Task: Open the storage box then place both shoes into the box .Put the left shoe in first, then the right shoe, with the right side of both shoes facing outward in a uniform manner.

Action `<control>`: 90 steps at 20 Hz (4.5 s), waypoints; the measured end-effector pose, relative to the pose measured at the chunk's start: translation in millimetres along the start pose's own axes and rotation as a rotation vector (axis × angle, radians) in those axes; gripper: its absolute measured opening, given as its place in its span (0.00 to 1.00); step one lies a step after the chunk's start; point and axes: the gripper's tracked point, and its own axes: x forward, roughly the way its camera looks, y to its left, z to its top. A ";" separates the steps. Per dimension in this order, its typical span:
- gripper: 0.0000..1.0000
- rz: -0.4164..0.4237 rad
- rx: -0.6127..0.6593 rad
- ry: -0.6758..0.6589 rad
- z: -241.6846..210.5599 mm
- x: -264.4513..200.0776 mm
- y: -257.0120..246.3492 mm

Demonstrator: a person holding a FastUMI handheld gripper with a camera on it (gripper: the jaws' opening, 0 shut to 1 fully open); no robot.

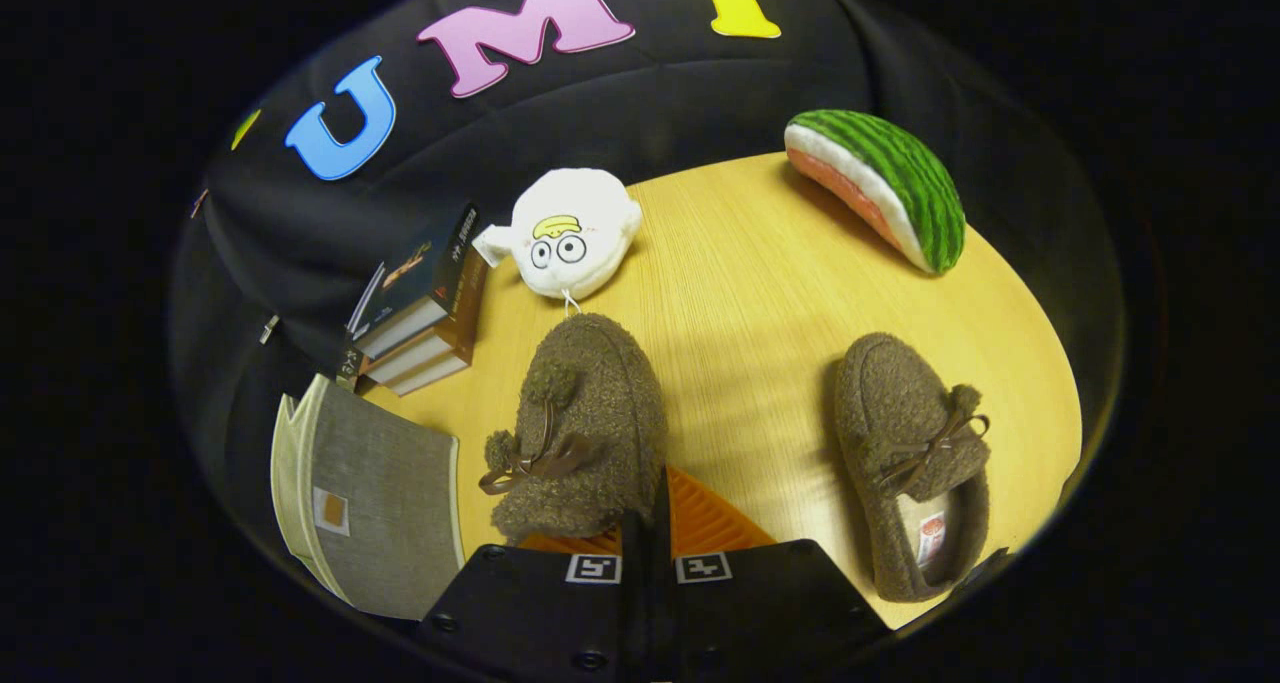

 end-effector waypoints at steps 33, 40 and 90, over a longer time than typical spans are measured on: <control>0.05 0.167 -0.057 -0.106 -78.1 -36.2 340.0; 0.11 0.166 -0.156 0.024 -115.4 -25.8 336.5; 0.96 -0.152 -0.297 0.055 -24.5 -24.5 -225.1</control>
